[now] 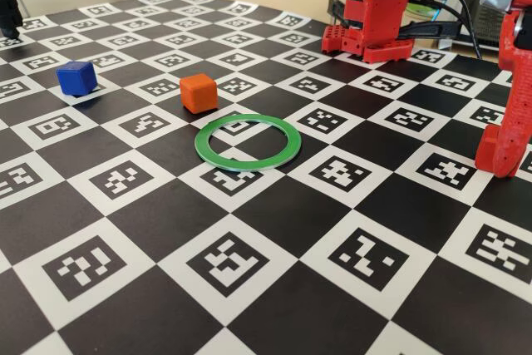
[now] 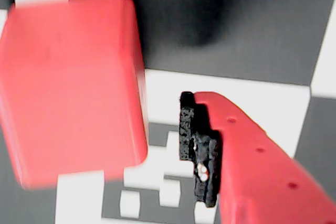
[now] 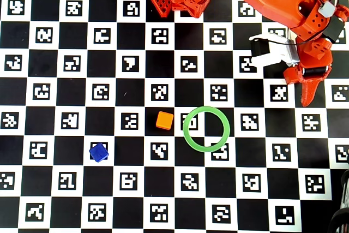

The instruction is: Grab the red cube then put it in the green circle then put the blue cube on top and finally the orange cube on top

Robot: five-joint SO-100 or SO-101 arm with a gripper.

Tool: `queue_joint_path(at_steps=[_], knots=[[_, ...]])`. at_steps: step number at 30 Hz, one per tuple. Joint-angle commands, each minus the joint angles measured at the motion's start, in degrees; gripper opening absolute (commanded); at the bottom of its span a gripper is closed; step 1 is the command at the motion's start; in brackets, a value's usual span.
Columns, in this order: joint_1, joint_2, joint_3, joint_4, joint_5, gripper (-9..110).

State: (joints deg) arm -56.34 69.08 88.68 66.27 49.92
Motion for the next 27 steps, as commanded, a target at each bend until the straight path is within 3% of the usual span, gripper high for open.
queue_joint_path(at_steps=[1,21,27], knots=[[0.7,1.32,-0.97,-0.62,-0.79,53],[0.97,0.09,-3.25,0.0,-7.38,48],[0.79,0.09,-3.25,0.18,-8.09,34]])
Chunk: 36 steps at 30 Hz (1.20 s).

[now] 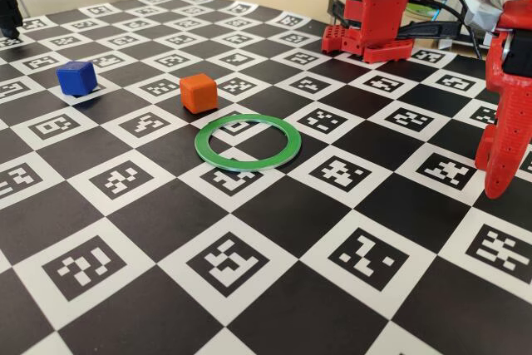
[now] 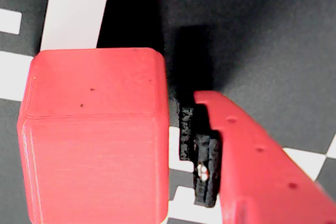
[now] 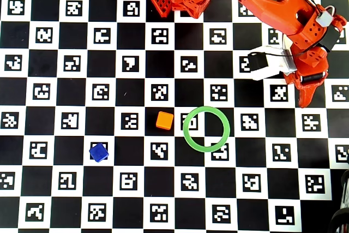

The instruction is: Grab the red cube then put it in the green circle then put the blue cube on top and finally the orange cube on top

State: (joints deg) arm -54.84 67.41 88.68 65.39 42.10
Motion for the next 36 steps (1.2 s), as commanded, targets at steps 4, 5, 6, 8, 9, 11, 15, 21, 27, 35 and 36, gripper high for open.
queue_joint_path(at_steps=[4,5,6,8,9,11,15,21,27,35,36], knots=[[-0.79,1.76,-3.52,1.05,0.0,24],[-0.88,1.85,-3.69,1.05,-0.44,23],[-0.88,1.85,-3.78,1.05,-0.7,22],[-1.05,1.85,-3.96,1.05,-1.49,20],[-1.05,1.93,-4.04,1.05,-1.85,19],[-1.14,1.93,-4.31,1.05,-2.11,16],[-1.14,2.2,-4.57,1.05,-2.9,14],[-1.05,3.34,-5.1,1.76,-3.69,14],[1.58,5.27,-9.49,8.35,-5.98,14],[14.15,15.91,-10.11,15.73,-10.9,15],[16.35,17.05,-10.28,17.05,-12.13,15]])
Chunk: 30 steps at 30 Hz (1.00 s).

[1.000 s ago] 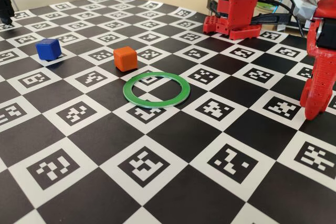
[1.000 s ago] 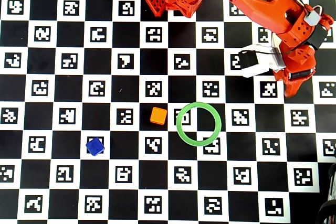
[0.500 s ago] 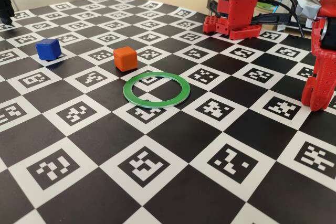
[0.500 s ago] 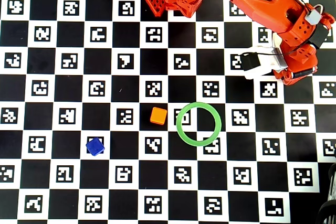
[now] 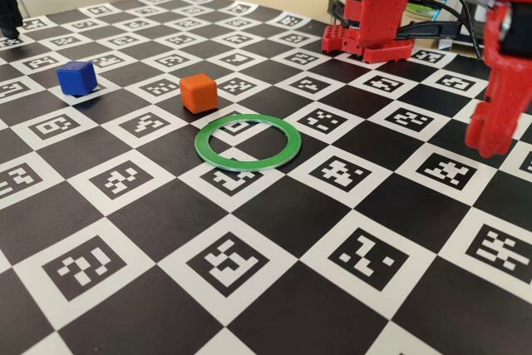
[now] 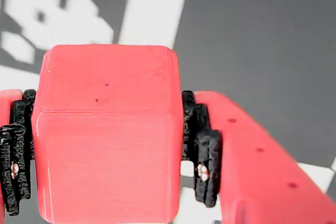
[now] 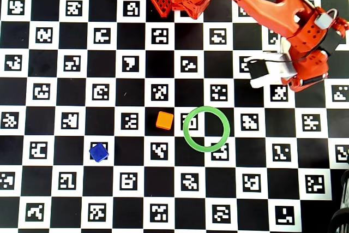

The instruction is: Grab the red cube then put it in the green circle then put the blue cube on top and finally the orange cube on top

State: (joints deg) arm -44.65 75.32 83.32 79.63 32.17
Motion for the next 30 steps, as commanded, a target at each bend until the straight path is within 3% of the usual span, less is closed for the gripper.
queue_joint_path(at_steps=[1,7,12,30], knots=[[8.35,10.2,-4.92,3.96,-3.78,15],[22.76,15.73,-4.04,9.76,-15.47,14],[31.2,17.49,-2.37,9.76,-18.37,14],[32.61,6.42,-3.96,0.97,-14.33,14]])
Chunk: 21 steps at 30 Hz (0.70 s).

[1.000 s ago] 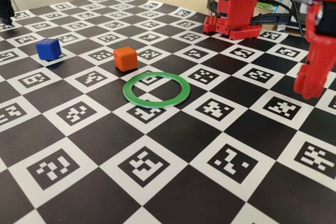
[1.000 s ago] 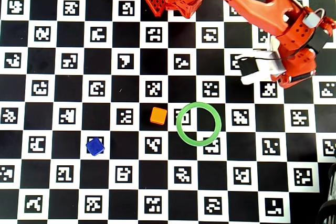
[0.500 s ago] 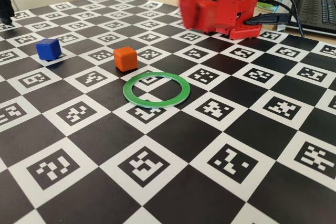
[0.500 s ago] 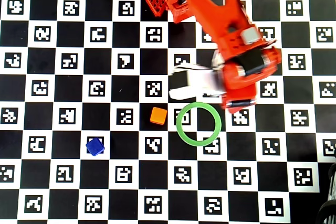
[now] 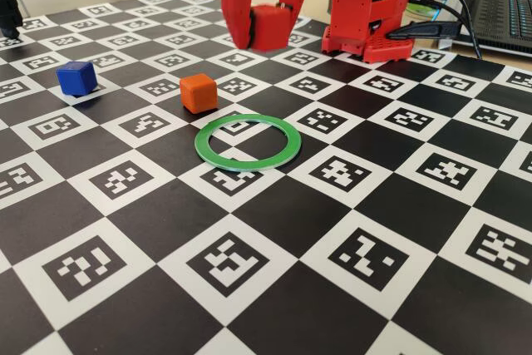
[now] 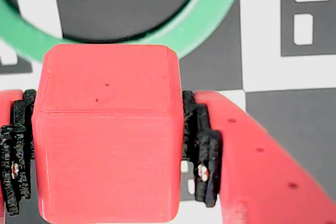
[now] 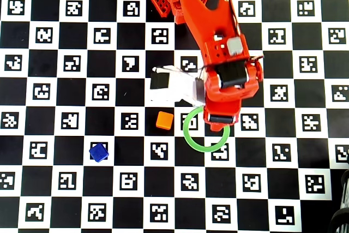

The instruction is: Grab the red cube then put it in the green circle then put the blue cube on top and finally the orange cube on top

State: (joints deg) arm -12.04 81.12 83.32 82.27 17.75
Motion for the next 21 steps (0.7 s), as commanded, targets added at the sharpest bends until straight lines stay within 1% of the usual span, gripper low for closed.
queue_joint_path(at_steps=[1,7,15,21], knots=[[0.26,-0.18,-3.6,-2.64,0.09,14],[1.93,-4.22,-2.2,-6.94,-2.02,13],[2.55,-5.71,4.22,-12.66,-5.89,13],[1.32,-6.33,7.65,-15.73,-5.98,13]])
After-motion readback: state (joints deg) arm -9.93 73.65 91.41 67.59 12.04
